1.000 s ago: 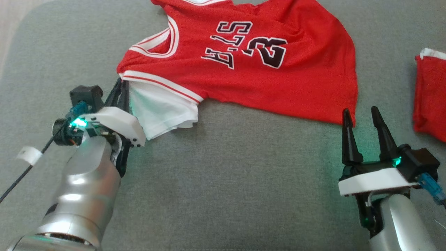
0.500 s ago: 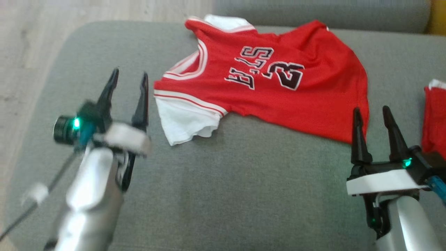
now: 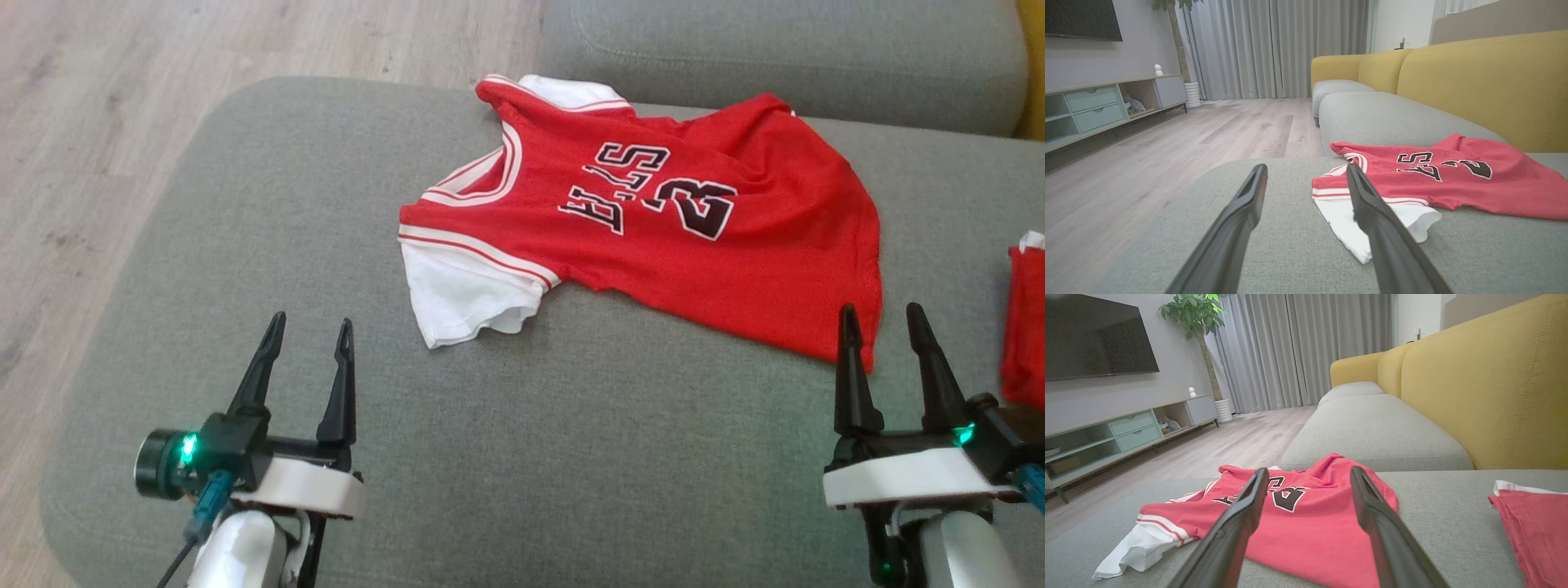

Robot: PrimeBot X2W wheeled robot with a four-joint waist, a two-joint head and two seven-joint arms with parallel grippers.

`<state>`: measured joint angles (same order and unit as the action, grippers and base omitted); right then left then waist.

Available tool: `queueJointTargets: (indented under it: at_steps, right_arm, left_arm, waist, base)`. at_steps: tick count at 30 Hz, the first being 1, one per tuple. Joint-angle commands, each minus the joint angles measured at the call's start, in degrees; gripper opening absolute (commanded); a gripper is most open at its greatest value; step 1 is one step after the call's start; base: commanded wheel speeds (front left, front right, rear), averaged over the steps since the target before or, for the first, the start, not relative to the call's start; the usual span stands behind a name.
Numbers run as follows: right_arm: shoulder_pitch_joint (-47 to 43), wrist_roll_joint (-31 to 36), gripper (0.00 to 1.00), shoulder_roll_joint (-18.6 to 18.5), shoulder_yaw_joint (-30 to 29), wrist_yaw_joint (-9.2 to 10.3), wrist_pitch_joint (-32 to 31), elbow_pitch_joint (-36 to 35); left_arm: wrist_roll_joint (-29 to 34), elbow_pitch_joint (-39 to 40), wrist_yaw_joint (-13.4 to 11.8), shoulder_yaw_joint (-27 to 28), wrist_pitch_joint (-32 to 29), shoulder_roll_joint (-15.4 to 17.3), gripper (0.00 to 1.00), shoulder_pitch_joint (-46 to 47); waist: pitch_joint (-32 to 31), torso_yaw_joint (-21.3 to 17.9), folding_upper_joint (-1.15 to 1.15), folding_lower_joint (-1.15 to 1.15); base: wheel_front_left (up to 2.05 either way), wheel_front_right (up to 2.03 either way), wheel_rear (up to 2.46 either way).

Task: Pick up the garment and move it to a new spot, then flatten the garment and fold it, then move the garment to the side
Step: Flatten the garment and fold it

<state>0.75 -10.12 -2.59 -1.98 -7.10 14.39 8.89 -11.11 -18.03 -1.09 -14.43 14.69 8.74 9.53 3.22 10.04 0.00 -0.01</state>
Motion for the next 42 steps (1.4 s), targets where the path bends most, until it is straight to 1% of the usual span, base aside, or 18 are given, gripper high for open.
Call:
queueJointTargets:
  at_steps: [1, 2, 6, 14, 19, 29, 40, 41, 42]
  right_arm:
    - [1.6, -0.5, 1.0, -0.3, 1.4, -0.39, 0.6, -2.3]
    - [1.7, -0.5, 1.0, -0.3, 1.5, -0.39, 0.6, -2.3]
    - [2.6, -0.5, 1.0, -0.3, 1.9, -0.39, 0.6, -2.5]
    - [4.0, 0.0, 1.0, -0.3, 2.8, -0.39, 0.6, -2.3]
    - [4.5, 0.4, 1.0, -0.3, 2.9, -0.39, 0.6, -2.4]
    - [5.5, 0.3, 1.0, -0.3, 3.3, -0.39, 0.6, -2.3]
    - [5.8, -0.1, 1.0, -0.3, 3.4, -0.39, 0.6, -2.1]
    - [5.8, -0.2, 1.0, -0.3, 3.4, -0.39, 0.6, -2.1]
    - [5.9, -0.2, 1.0, -0.3, 3.4, -0.39, 0.6, -2.1]
  left_arm:
    - [-0.1, 2.1, -0.1, 2.6, 0.3, 0.6, 1.0, 2.1]
    - [-0.1, 2.0, 0.1, 2.7, 0.3, 0.6, 1.0, 2.1]
    - [-0.1, -0.8, 1.8, 1.8, 0.1, 0.6, 1.0, 3.9]
    - [-2.6, -11.2, 5.3, 0.1, -6.5, 0.1, 1.0, 10.3]
    - [-4.4, -16.7, 6.5, -0.3, -8.1, -0.3, 1.0, 14.0]
    - [-5.5, -24.6, 7.4, -1.5, -8.7, -0.4, 1.0, 18.7]
    - [-6.3, -28.9, 7.9, -3.1, -10.0, 0.1, 1.0, 19.9]
    - [-6.3, -29.2, 8.0, -3.4, -10.3, 0.2, 0.89, 20.0]
    - [-6.3, -29.4, 8.0, -3.8, -10.6, 0.3, 0.7, 20.1]
  waist:
    - [0.5, -0.3, 0.0, 0.01]
    - [0.8, -0.4, 0.0, 0.01]
    - [2.7, -1.4, 0.0, 0.01]
    - [6.7, -3.7, 0.0, 0.01]
    - [8.9, -5.2, 0.0, 0.01]
    - [10.9, -7.2, 0.0, 0.01]
    - [11.0, -7.9, 0.0, 0.01]
    - [11.0, -7.9, 0.0, 0.01]
    - [11.1, -8.0, 0.0, 0.01]
  base:
    - [0.0, 0.0, 0.0]
    - [0.0, 0.0, 0.0]
    - [0.0, 0.0, 0.0]
    - [0.0, 0.0, 0.0]
    - [0.0, 0.0, 0.0]
    - [0.0, 0.0, 0.0]
    - [0.0, 0.0, 0.0]
    - [0.0, 0.0, 0.0]
    - [0.0, 0.0, 0.0]
